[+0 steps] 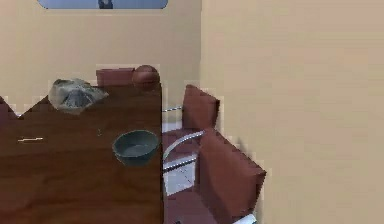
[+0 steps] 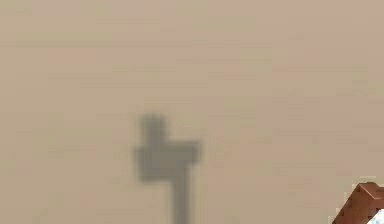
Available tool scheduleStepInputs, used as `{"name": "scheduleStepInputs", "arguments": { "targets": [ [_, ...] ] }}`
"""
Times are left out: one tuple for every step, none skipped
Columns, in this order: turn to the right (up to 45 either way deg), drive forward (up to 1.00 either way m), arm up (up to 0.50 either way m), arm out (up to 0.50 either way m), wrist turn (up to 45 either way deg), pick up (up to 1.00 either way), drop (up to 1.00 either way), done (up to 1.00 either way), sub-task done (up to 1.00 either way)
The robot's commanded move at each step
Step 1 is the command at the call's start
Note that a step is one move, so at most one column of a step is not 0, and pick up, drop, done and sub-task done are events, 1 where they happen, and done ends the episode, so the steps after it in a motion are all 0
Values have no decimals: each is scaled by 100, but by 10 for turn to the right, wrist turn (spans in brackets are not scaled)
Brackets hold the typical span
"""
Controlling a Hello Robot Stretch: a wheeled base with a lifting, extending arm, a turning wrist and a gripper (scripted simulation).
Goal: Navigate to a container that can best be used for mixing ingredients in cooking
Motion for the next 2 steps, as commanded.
{"name": "scheduleStepInputs", "arguments": {
  "targets": [
    [-150,0,0,0,0,0,0,0,0],
    [0,0,0,0,0,0,0,100,0]
  ]
}}
